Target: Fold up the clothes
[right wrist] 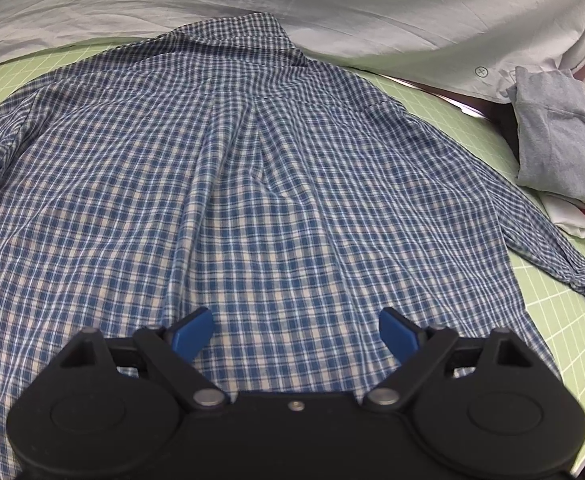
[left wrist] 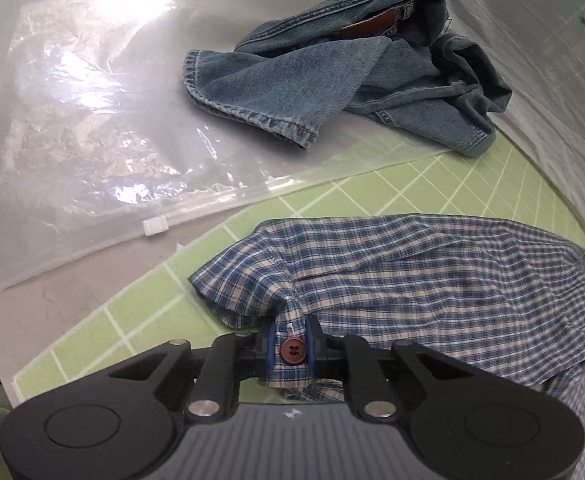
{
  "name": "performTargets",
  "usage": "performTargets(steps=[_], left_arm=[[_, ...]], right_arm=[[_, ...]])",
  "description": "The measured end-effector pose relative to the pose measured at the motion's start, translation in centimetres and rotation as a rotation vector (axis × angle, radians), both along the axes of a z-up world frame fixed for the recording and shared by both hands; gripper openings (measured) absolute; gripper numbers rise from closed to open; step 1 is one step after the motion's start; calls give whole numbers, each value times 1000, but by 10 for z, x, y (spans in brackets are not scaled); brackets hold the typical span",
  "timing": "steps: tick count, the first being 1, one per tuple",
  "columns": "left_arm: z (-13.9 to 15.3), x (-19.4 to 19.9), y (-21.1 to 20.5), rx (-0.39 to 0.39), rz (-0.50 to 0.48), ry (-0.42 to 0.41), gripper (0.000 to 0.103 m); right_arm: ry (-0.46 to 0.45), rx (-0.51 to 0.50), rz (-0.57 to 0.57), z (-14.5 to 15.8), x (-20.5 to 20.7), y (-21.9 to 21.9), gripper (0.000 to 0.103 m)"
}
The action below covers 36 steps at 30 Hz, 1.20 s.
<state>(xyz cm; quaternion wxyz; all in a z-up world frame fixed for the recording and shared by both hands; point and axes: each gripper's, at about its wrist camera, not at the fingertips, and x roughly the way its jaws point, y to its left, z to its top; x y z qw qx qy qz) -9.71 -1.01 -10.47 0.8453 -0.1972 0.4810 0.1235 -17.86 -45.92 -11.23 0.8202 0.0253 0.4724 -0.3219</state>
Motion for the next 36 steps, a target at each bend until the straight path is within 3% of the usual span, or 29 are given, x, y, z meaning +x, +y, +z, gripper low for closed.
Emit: performTargets(steps=[7, 13, 17, 20, 22, 23, 24, 25, 26, 29, 36], left_arm=[[14, 21, -35, -116, -114, -32, 15], [46, 75, -117, -196, -318, -119, 15], [81, 115, -205, -259, -508, -210, 15], [112, 128, -283, -373, -753, -248, 16], [131, 122, -327, -399, -888, -289, 26], [133, 119, -339, -404, -918, -296, 49], [135, 117, -349, -409, -940, -299, 83], [131, 115, -349, -399, -926, -301, 95], [125, 114, -346, -385, -904, -304, 100], [102, 117, -327, -294, -837, -253, 100], [27, 145, -241, 27, -594, -58, 100]], right_arm=[[-33, 23, -47, -2, -5, -12, 90], [-73, 30, -126, 2, -9, -34, 90], [-115, 15, -223, 8, -20, -58, 90], [-142, 5, -318, 11, -30, -79, 90], [-152, -5, -372, 13, -38, -90, 90], [-153, -8, -390, 13, -41, -94, 90], [-155, -10, -404, 13, -43, -96, 90], [-156, -11, -419, 13, -46, -99, 90], [-156, -9, -427, 13, -47, -101, 90], [-158, 5, -430, 11, -43, -103, 90], [-199, 67, -323, 1, 14, -104, 90]])
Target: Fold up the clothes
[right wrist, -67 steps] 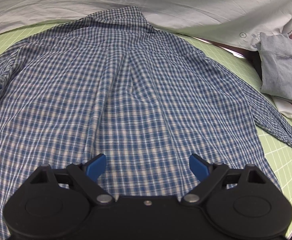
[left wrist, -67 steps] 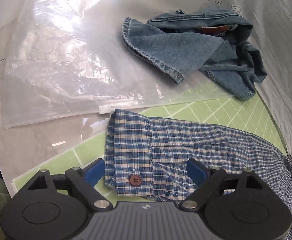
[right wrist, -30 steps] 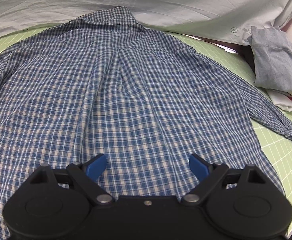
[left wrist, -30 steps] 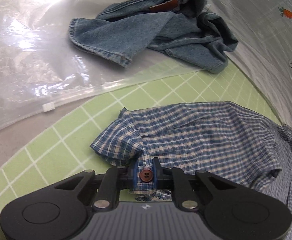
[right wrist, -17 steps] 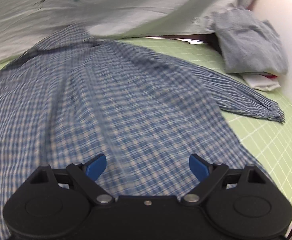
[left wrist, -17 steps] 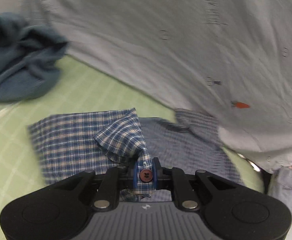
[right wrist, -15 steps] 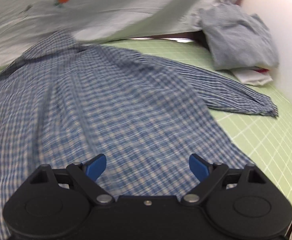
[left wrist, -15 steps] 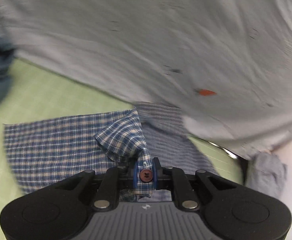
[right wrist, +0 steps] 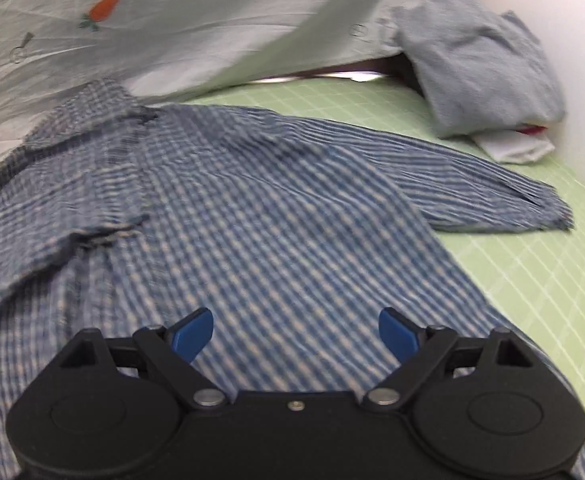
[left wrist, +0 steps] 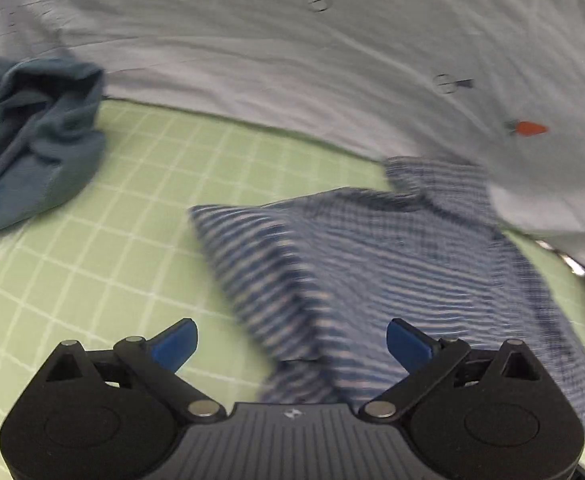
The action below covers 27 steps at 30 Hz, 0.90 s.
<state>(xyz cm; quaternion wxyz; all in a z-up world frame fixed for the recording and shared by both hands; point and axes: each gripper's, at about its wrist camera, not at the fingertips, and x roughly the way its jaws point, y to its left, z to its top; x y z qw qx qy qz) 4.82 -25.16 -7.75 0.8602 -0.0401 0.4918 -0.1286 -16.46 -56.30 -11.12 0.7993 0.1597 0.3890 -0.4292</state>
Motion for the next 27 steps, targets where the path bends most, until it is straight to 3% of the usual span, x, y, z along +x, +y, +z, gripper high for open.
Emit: performTargets(steps=[4, 8, 13, 15, 17, 18, 20, 23, 27], left_arm=[[-22, 18, 29, 97, 34, 40, 100], [-33, 37, 28, 148, 18, 40, 100], [-38, 61, -4, 183, -52, 4, 100], [-38, 69, -18, 194, -80, -16, 100], [-39, 78, -32, 204, -107, -36, 100], [-40, 83, -41, 208, -117, -42, 100], [-40, 88, -54, 212, -130, -49, 100], [-38, 93, -66, 206, -141, -51, 100], [-18, 91, -54, 110, -86, -47, 100]], right_arm=[[-84, 26, 74, -2, 43, -7, 90], [-156, 57, 137, -5, 81, -15, 87], [-125, 80, 196, -18, 110, -20, 77], [-105, 89, 220, -23, 116, -22, 69], [-108, 92, 263, -24, 118, -23, 42], [-111, 92, 286, -25, 118, -23, 22], [-104, 48, 318, -19, 118, -22, 3], [-144, -54, 318, 7, 109, -31, 2], [-169, -216, 177, 44, 86, -62, 2]])
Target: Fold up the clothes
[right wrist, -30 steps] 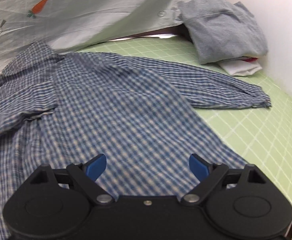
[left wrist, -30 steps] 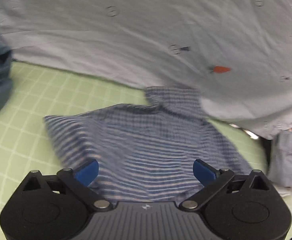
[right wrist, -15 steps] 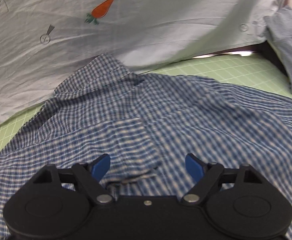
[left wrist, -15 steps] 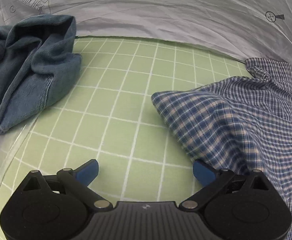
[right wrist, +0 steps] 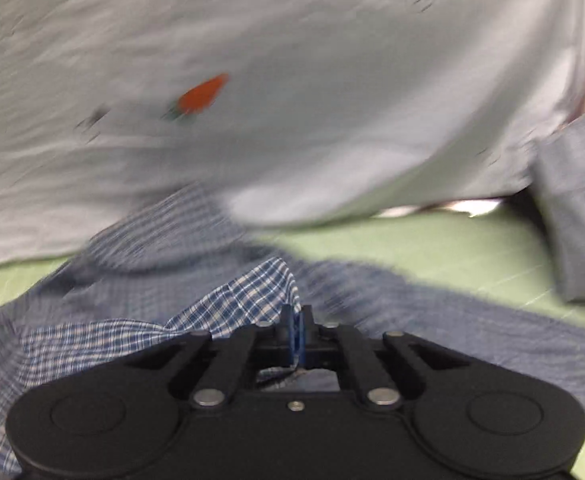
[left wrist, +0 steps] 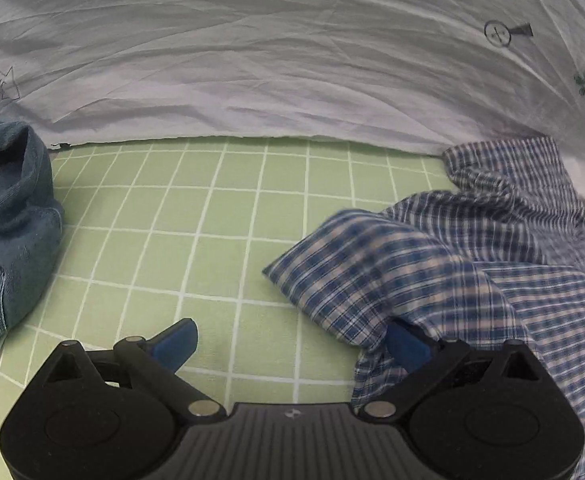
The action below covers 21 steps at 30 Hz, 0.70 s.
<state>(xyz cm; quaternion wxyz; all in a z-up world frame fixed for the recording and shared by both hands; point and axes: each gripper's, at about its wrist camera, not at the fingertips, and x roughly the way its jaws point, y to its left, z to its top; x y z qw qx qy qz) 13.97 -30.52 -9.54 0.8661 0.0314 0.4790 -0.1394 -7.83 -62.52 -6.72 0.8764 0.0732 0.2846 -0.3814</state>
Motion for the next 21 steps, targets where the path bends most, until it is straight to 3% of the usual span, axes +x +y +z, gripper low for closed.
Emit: performTargets(steps=[2, 4, 5, 6, 8, 11, 12, 17, 21], left_arm=[[10, -2, 10, -35, 36, -4, 100], [18, -6, 21, -34, 74, -11, 100], [21, -10, 27, -26, 85, -19, 100], [24, -13, 32, -17, 95, -28, 100], [35, -26, 47, -3, 119, -57, 100], [51, -56, 69, -2, 146, -93, 100], [57, -69, 76, -2, 156, -101, 100], [83, -142, 99, -33, 169, -154, 101], [94, -199, 104, -18, 159, -187, 101]], right_arm=[[8, -50, -128, 8, -13, -19, 3], [75, -82, -252, 6, -21, -36, 8], [116, -92, -289, 5, -25, -41, 22], [128, -95, -311, 6, -31, -39, 45], [105, -81, -326, 11, -46, -24, 73], [25, -24, -287, 17, -72, 11, 90], [7, -8, -275, 18, -78, 25, 101], [-44, 118, -173, 9, -101, 95, 103], [-56, 146, -48, 11, -122, 128, 103]])
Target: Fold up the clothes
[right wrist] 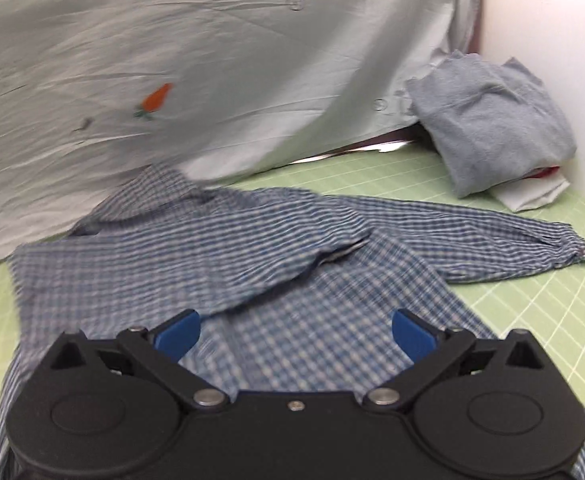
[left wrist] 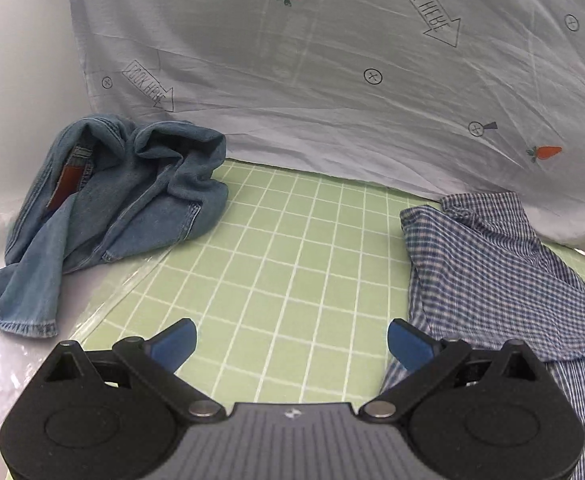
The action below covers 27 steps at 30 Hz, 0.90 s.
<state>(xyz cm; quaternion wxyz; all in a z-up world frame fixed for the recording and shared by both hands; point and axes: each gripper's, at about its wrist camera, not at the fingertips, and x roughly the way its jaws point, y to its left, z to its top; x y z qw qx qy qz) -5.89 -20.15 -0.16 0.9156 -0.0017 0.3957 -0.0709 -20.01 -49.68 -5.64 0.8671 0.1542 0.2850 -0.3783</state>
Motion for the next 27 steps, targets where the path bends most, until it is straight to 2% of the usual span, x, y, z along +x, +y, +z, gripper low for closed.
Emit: performTargets(steps=[3, 6, 12, 18, 25, 27], left_arm=[[4, -40, 5, -16, 1, 0, 101], [4, -71, 9, 4, 8, 19, 101], [-10, -106, 26, 22, 41, 66, 101], [-19, -110, 63, 26, 16, 87, 101], [-33, -86, 110, 29, -127, 115, 101], [-35, -77, 118, 41, -161, 118, 101]], right_arm=[[-2, 5, 46, 2, -15, 13, 103], [5, 35, 71, 0, -30, 18, 103], [57, 103, 101, -18, -61, 37, 103], [83, 73, 73, -19, -65, 80, 103], [51, 55, -10, -19, -39, 159, 101], [45, 61, -19, -21, -30, 185, 93]])
